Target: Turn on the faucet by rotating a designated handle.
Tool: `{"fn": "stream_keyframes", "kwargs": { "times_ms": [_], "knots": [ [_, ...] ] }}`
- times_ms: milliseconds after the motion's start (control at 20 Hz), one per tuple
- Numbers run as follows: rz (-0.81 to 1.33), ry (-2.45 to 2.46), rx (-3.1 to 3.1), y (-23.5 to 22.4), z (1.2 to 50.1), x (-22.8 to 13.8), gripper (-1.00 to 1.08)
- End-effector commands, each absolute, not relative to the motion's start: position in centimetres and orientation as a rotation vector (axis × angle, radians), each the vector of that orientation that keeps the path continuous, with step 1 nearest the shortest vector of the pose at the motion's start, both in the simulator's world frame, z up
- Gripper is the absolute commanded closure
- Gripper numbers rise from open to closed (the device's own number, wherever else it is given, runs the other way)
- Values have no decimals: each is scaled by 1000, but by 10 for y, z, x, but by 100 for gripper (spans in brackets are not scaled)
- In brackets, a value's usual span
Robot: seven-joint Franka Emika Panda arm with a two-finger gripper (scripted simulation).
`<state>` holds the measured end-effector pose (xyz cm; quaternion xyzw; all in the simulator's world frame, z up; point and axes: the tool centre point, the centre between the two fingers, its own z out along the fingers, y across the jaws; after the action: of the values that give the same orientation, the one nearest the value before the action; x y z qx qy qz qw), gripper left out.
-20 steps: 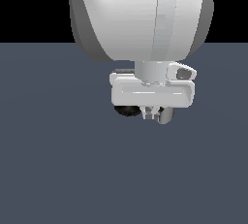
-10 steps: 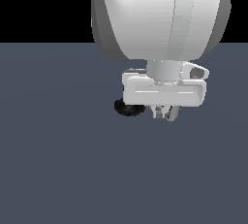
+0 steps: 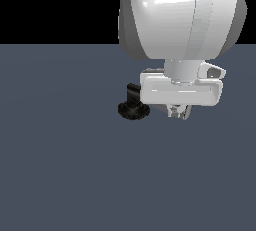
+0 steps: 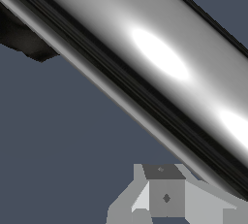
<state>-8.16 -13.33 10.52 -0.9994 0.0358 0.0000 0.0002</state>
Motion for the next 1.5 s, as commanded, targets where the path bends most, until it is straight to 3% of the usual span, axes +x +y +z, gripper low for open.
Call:
{"fn": "stream_keyframes", "kwargs": {
  "times_ms": [0, 1450],
  "knots": [
    [-9, 93, -3140, -136, 104, -69, 108],
    [-1, 114, -3140, -215, 101, 0, 108]
  ]
}}
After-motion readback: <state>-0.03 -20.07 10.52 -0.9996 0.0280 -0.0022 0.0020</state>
